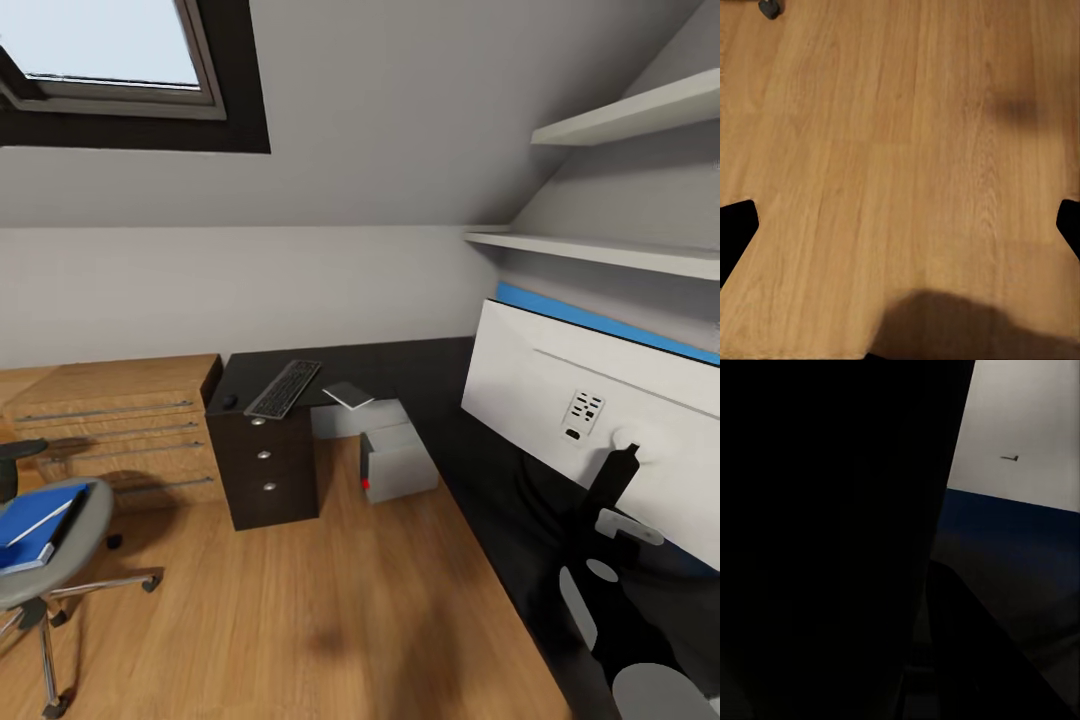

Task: In the bedroom, organize the workspace by keeping the computer under the desk, ensuring the monitor is on the desk, placing the keyboard on the desk next to the monitor, placing the mouse on the desk next to the keyboard, moving the folder from the swivel chair onto the desk next to the mouse, stacking the notebook on top of the folder with the pen on top of the notebook, and positioning the swivel chair next to the desk.

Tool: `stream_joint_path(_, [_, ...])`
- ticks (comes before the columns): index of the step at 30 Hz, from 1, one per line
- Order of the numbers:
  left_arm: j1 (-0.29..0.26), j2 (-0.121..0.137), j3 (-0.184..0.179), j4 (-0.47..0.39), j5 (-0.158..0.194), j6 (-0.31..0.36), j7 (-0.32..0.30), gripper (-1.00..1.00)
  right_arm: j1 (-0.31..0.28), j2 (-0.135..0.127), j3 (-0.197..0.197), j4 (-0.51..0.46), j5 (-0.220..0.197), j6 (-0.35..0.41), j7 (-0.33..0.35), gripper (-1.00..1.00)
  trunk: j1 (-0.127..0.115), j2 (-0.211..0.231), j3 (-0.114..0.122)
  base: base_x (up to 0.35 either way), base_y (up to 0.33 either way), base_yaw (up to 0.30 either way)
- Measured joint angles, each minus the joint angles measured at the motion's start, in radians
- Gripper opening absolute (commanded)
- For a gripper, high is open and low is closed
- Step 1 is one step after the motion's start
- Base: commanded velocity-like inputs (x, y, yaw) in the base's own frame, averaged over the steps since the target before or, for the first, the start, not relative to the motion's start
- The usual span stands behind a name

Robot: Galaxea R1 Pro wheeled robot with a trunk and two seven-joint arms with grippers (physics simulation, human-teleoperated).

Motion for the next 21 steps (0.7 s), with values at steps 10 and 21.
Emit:
stream_joint_path(10, [0.000, 0.000, 0.000, 0.000, 0.000, 0.000, 0.000, 1.00, 0.000, 0.002, 0.000, 0.000, 0.003, 0.000, 0.000, -1.00, 0.000, 0.000, 0.000, -0.332, -0.002, 0.000])
stream_joint_path(21, [0.000, 0.000, 0.000, 0.000, 0.000, 0.000, 0.001, 1.00, 0.000, 0.002, 0.001, 0.001, 0.003, 0.000, -0.001, -1.00, -0.001, 0.000, 0.000, -0.200, -0.031, 0.000])
